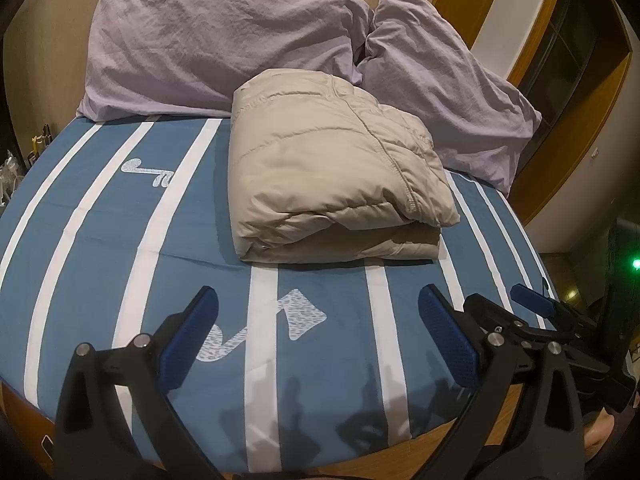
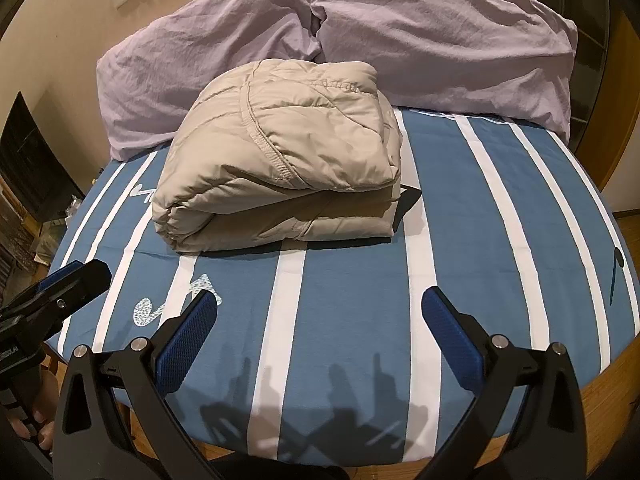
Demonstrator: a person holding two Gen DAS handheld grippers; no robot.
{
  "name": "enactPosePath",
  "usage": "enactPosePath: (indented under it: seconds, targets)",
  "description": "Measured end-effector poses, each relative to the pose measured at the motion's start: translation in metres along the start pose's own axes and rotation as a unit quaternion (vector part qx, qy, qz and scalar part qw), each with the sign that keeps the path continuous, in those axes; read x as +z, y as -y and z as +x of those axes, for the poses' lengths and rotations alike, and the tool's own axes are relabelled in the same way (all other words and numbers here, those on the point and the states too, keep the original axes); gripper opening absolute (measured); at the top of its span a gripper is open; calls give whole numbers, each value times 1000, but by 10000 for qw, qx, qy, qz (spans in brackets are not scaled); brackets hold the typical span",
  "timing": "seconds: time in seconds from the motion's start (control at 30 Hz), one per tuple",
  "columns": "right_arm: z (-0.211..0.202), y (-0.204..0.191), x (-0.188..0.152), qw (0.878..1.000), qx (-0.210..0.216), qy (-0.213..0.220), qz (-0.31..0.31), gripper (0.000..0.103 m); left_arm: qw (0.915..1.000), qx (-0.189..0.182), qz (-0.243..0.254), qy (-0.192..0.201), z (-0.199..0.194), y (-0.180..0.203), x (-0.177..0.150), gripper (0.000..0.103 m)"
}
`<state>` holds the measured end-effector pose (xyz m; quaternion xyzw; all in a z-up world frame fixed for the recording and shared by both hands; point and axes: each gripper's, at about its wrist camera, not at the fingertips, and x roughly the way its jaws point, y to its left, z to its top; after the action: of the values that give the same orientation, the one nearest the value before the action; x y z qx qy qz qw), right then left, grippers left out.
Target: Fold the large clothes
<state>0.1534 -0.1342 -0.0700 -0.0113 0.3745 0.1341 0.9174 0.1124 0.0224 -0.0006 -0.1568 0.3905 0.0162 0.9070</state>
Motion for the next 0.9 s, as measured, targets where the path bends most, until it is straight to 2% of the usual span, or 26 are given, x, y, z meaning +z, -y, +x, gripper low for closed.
enactPosePath:
  seconds: [0.9]
  targets:
    - [5, 0, -1, 10000, 12, -62, 0, 102, 10000, -4, 16, -60, 4, 5, 1, 100]
